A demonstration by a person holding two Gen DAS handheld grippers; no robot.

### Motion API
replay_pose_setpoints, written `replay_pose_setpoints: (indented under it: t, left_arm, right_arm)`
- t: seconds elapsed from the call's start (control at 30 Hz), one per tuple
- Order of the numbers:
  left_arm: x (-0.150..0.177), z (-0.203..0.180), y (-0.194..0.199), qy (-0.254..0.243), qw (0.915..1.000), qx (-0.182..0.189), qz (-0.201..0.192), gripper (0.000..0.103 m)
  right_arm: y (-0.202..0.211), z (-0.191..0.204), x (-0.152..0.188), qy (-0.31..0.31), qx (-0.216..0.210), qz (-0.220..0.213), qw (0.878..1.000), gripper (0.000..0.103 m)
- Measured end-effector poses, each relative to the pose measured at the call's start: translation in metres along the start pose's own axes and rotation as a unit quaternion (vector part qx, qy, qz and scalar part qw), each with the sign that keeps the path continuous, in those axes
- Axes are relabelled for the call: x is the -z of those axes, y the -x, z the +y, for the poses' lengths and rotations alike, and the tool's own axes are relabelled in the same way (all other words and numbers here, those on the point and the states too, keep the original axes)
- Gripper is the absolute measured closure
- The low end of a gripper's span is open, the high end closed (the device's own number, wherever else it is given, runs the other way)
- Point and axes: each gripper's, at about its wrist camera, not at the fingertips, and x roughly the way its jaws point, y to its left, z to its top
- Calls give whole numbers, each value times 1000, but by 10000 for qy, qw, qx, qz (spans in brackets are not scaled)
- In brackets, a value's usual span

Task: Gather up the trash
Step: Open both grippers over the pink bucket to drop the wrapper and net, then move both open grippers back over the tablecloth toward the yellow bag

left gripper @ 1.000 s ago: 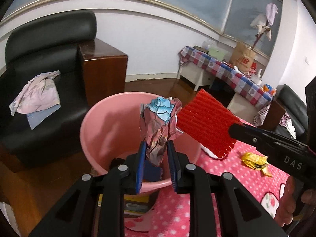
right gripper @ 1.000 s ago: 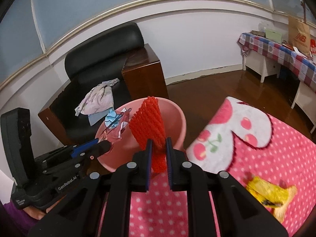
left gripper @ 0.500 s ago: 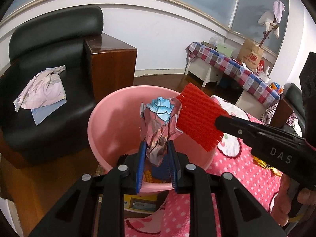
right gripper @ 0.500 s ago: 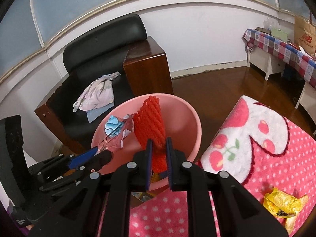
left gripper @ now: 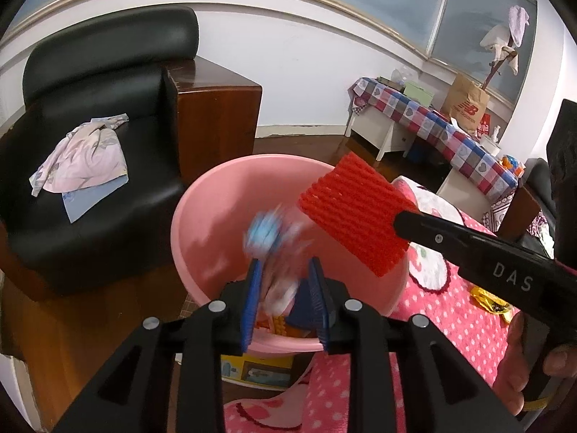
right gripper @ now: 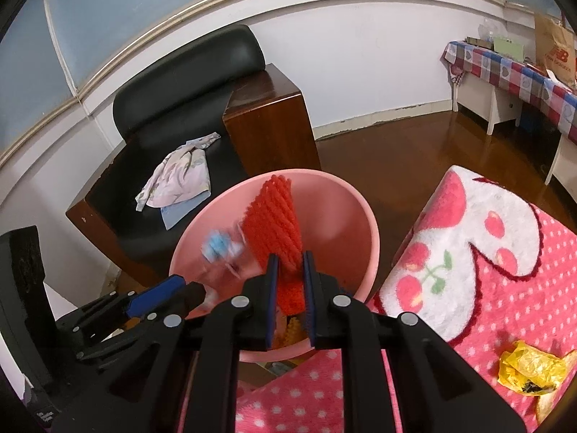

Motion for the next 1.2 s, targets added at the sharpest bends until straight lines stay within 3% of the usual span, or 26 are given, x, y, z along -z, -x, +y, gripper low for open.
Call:
replay_pose_setpoints:
  t: [0.57,0.7,1.2]
  left_arm:
    - [-2,-4,21,-35,9998,76,-154,73]
    - [-1,-7,26,-86,9997,93,-191,73]
    - [4,-23,35,-224,9992,273,-175,73]
  right_arm:
    - [9,-6,3,-161,-220,-27,9996,86]
    - [11,-2,4,-102,-320,-46,9994,70]
    - [41,0,23,-3,-184,-275,9995,70]
